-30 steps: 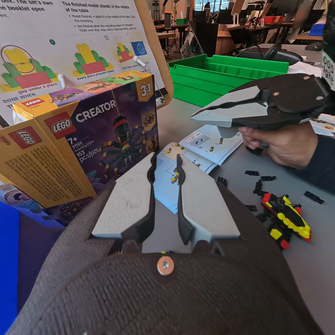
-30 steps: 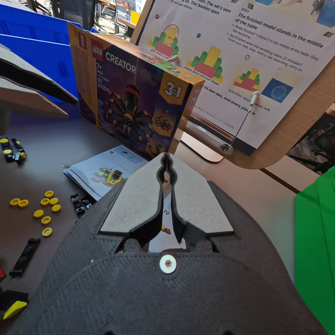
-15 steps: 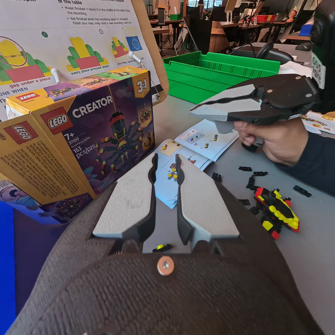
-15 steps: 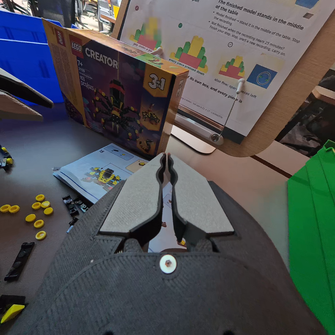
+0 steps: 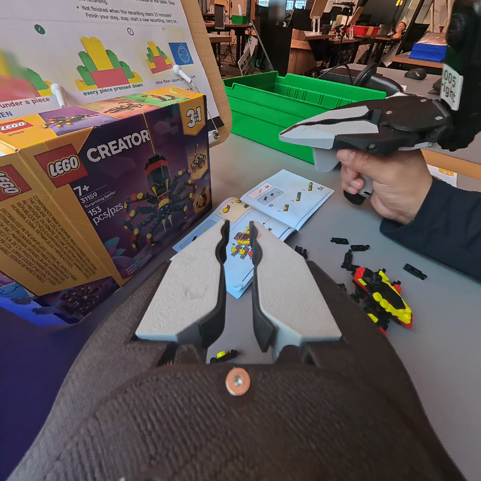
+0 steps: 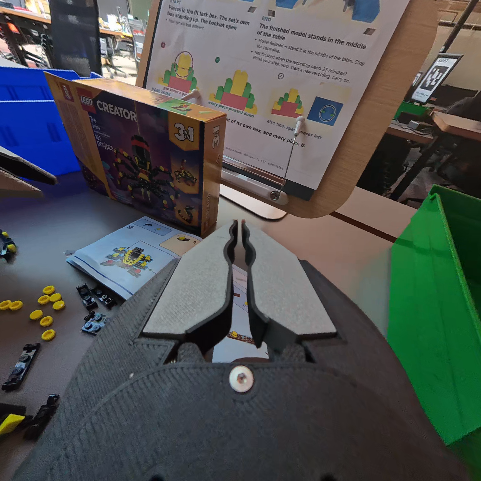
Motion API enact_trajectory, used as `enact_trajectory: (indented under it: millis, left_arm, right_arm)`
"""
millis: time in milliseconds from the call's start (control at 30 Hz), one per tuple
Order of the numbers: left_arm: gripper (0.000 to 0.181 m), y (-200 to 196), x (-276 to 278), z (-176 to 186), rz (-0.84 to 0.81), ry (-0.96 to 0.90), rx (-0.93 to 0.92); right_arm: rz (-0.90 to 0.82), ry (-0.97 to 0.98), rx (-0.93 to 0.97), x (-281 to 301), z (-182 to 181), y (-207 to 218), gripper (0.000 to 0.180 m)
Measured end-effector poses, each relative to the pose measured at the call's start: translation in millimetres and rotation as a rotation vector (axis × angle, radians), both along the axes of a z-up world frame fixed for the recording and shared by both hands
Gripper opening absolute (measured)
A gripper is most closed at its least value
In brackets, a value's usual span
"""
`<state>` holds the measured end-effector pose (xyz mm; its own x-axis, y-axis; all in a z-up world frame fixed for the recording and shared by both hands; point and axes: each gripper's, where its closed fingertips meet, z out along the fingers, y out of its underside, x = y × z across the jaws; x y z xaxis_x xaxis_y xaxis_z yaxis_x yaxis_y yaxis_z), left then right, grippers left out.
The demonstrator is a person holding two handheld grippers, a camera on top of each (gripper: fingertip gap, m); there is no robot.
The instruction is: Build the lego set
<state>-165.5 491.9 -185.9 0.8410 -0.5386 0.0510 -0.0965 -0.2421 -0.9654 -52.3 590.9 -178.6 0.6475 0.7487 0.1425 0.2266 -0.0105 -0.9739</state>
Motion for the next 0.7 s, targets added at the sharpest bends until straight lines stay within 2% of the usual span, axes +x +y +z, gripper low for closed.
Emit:
enact_trajectory:
  millis: [267,500,700]
  left_arm:
    - [0.011,0,5,-4,-0.019,-0.019,-0.025]
    - [0.011,-4,15,-8,-0.050,-0.003,-0.032]
    - [0.010,-7,20,-11,-0.074,0.000,-0.043]
  right_arm:
    - [-0.005,-0.009,-0.046,0,-10,6,0.004]
    - [0.054,-0.067,-0.019,-11,-14,-2,0.003]
    - [0.037,-0.122,-0.014,-14,-23,-1,0.001]
